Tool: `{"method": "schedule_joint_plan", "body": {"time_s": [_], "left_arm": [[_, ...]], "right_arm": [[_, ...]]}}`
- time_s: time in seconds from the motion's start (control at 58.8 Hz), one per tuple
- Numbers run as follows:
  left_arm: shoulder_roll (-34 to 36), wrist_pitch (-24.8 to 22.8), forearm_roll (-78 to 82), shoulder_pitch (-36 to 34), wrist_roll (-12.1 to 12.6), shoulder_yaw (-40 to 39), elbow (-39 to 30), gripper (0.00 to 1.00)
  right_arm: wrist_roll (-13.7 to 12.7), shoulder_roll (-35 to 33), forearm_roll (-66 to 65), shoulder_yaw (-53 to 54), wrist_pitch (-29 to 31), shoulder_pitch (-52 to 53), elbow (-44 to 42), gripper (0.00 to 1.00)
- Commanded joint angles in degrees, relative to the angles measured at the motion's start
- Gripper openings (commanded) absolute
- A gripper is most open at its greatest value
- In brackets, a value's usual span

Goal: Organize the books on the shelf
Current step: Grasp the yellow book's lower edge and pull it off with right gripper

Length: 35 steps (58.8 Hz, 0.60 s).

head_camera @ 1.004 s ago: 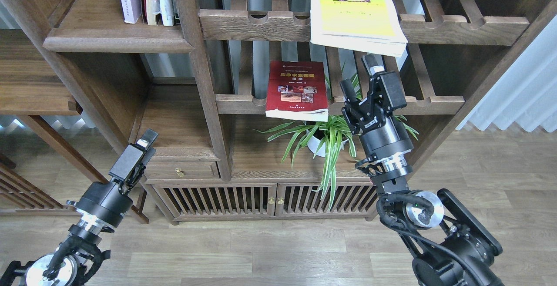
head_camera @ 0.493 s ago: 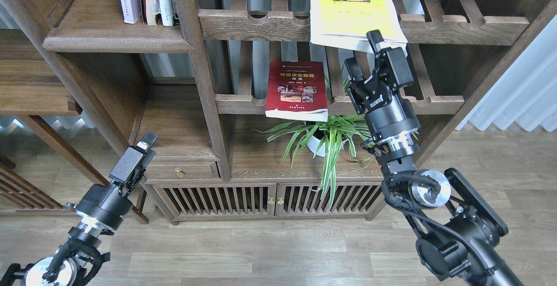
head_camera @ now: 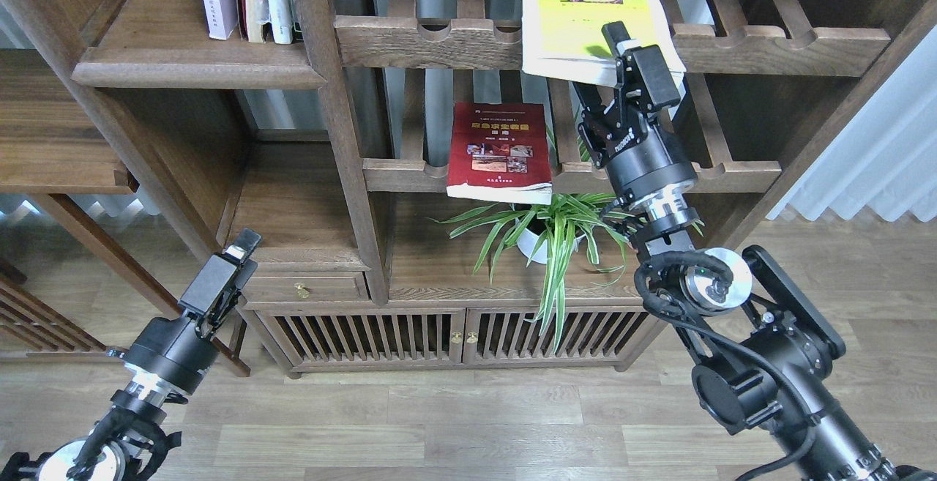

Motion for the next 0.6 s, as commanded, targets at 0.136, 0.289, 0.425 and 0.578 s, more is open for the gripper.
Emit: {"method": "schedule_joint_plan", "body": {"time_s": [0.136, 0.289, 0.425, 0.578], "left_arm": [[0.0, 0.0, 0.0, 0.0, 0.0, 0.0, 0.0, 1.00], [0.0, 0.0, 0.1, -0.1, 0.0, 0.0, 0.0, 1.00], [0.0, 0.0, 0.1, -0.1, -0.1, 0.0, 0.0, 1.00], [0.0, 0.0, 0.1, -0.1, -0.1, -0.1, 0.0, 0.99]], "right_arm": [[0.1, 0.6, 0.0, 0.2, -0.1, 0.6, -1.0, 0.62], [0.2, 0.4, 0.0, 0.2, 0.0, 0.4, -1.0, 0.36], [0.3, 0.4, -0.1, 0.3, 0.9, 0.3, -1.1, 0.03], [0.0, 0.0, 0.0, 0.3, 1.4, 0.3, -1.0, 0.03]]}}
